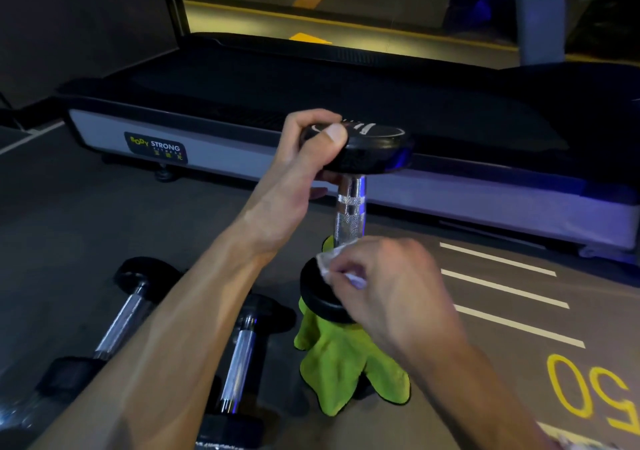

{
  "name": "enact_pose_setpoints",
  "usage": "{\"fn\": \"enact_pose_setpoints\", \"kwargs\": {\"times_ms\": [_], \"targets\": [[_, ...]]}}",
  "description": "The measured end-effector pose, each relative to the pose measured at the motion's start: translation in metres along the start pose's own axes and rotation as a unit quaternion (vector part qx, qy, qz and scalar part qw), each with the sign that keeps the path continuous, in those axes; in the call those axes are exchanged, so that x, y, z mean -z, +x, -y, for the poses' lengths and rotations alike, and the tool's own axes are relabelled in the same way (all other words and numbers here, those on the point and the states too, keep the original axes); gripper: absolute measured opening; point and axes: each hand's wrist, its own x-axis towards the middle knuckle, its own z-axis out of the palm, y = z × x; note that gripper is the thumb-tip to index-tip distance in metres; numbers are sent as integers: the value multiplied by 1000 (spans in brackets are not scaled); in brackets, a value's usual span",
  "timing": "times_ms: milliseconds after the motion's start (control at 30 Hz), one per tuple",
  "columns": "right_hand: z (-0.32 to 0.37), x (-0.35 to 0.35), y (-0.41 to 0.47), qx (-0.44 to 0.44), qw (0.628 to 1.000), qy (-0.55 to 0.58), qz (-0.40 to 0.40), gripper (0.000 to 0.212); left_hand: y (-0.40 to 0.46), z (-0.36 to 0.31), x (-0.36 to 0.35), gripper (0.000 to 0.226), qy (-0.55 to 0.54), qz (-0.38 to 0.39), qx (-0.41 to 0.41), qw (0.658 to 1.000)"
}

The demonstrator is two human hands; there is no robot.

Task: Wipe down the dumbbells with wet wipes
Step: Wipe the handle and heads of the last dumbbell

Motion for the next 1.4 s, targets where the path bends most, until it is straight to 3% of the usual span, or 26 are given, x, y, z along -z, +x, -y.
{"fn": "enact_pose_setpoints", "kwargs": {"times_ms": [167, 400, 533, 667, 800, 867, 967, 1100, 1167, 1400], "targets": [[2, -11, -12, 22, 1000, 17, -5, 4, -10, 5, 1, 79, 16, 4, -48, 999], [-45, 4, -21, -69, 992, 95, -42, 12, -16, 6, -5, 52, -47, 15, -52, 997], [-29, -13, -31, -24, 989, 139, -37, 7, -18, 9, -8, 53, -81, 38, -71, 993], [-33, -22, -38, -16, 988, 151, -37, 2, -28, 13, -2, 75, -84, 85, -83, 989], [-32, -31, -49, -8, 988, 130, -81, 4, -45, 6, 7, 78, -23, 93, -92, 991], [-31, -37, -55, 15, 987, 121, -100, 5, -53, -2, 8, 71, 67, 68, -125, 988], [-33, -46, -69, 23, 987, 110, -115, 16, -64, -21, 4, 53, 268, 45, -182, 945], [-33, -53, -90, 23, 991, 96, -91, 39, -68, -39, -14, 75, 443, 26, -167, 881], [-34, -51, -93, 26, 992, 90, -79, 45, -64, -38, -21, 75, 458, -13, -191, 868], [-31, -45, -91, 22, 993, 76, -82, 57, -62, -28, -20, 70, 387, -131, -228, 884]]}}
